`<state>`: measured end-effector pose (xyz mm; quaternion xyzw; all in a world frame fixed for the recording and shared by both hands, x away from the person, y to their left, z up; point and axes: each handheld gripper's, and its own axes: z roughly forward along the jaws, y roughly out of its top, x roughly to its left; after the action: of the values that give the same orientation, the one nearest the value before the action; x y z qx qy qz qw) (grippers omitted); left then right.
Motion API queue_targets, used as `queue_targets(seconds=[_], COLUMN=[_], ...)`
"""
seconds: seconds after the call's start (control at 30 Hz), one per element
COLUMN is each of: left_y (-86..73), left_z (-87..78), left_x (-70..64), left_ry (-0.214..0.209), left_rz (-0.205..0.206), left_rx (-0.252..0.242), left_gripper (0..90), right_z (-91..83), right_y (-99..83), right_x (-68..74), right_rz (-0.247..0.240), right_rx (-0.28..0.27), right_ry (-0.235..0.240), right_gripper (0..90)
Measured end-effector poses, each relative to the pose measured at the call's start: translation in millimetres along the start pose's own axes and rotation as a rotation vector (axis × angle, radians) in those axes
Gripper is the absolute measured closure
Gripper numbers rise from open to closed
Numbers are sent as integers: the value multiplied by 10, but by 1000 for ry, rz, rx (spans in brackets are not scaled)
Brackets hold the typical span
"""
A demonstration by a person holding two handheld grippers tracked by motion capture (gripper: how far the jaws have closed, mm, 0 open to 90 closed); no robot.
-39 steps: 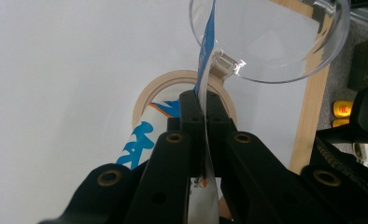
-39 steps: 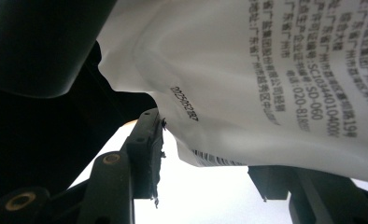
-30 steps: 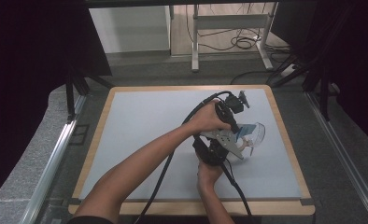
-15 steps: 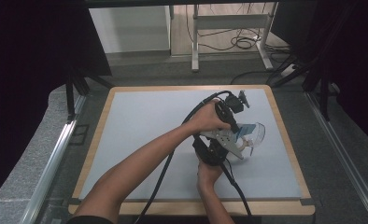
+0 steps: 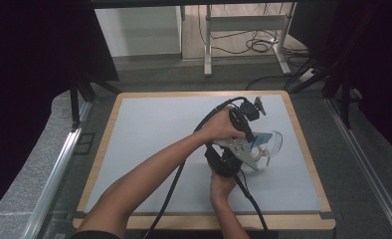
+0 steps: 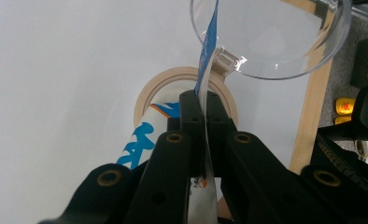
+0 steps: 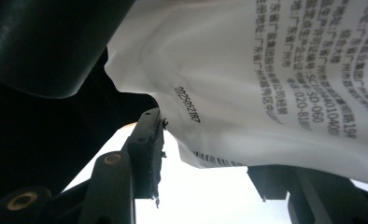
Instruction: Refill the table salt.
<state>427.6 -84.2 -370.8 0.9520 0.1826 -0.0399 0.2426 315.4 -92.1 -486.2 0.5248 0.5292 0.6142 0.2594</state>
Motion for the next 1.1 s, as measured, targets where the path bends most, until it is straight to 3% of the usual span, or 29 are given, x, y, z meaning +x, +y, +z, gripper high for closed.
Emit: queue_targets(seconds=[1.1], left_y=[6], left_z=[19], left_x=[0], left_ry=[3], left_rz=[-2], left_rx=[3], left_gripper=[900], right_z=[-10], right_y=[19], right_x=[-4], right_rz=[-1], right_rx=[-12], right_ry=[0], right_gripper=[520])
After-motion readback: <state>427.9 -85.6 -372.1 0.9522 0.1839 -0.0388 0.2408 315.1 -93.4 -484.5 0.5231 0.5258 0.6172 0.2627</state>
